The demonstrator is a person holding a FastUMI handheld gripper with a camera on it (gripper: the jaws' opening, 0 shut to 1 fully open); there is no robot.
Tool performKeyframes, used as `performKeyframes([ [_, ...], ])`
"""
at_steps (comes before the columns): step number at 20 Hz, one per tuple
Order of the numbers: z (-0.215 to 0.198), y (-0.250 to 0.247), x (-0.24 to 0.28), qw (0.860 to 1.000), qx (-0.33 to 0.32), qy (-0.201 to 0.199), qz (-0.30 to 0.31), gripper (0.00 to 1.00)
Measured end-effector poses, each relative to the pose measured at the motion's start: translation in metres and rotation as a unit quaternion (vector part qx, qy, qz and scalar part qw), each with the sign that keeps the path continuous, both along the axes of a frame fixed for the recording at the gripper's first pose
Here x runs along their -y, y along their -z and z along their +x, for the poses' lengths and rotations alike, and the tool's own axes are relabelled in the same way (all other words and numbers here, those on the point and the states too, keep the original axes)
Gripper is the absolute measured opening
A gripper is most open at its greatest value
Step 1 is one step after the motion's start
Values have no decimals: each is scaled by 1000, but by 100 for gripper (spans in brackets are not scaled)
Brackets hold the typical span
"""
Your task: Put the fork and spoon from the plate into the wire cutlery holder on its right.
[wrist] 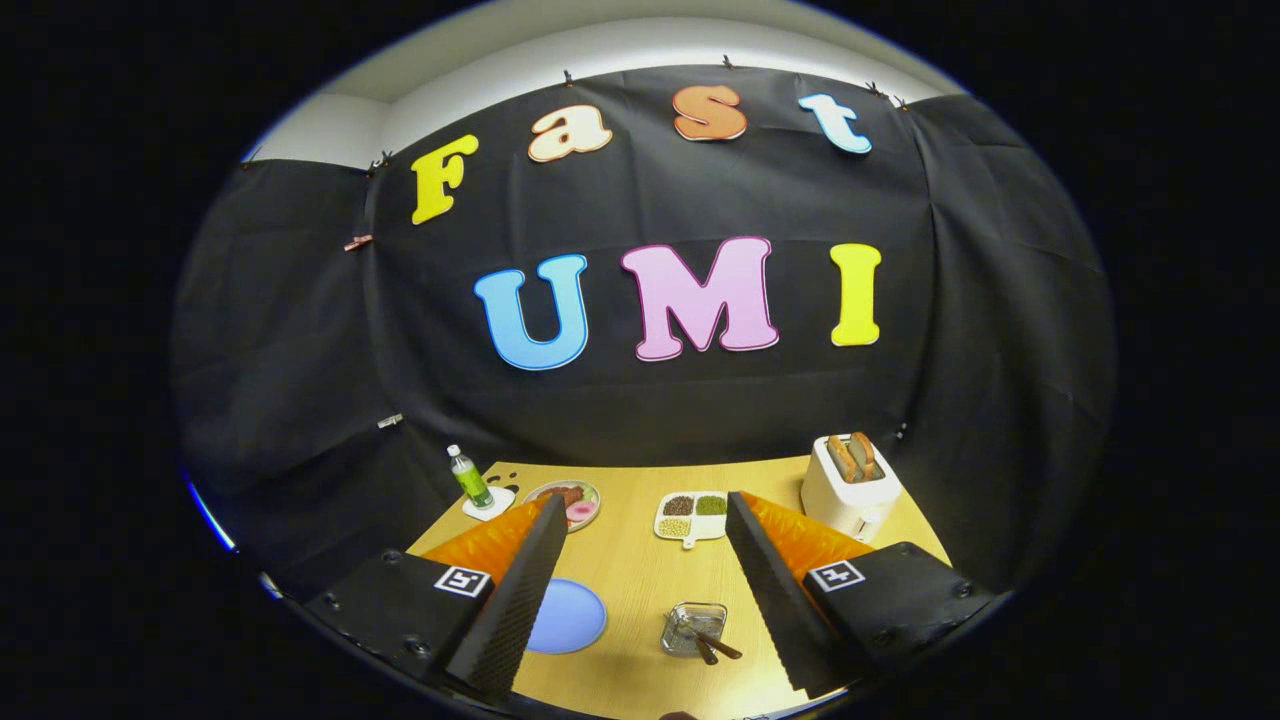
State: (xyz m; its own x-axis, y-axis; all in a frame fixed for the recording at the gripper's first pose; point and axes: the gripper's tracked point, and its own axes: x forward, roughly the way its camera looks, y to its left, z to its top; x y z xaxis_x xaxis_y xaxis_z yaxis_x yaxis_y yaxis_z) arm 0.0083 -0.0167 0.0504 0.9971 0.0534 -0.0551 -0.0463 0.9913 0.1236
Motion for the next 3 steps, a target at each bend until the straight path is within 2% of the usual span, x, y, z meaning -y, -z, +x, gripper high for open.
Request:
performKeyframes([
  [3,12,-3,6,1000,-6,2,-1,99],
])
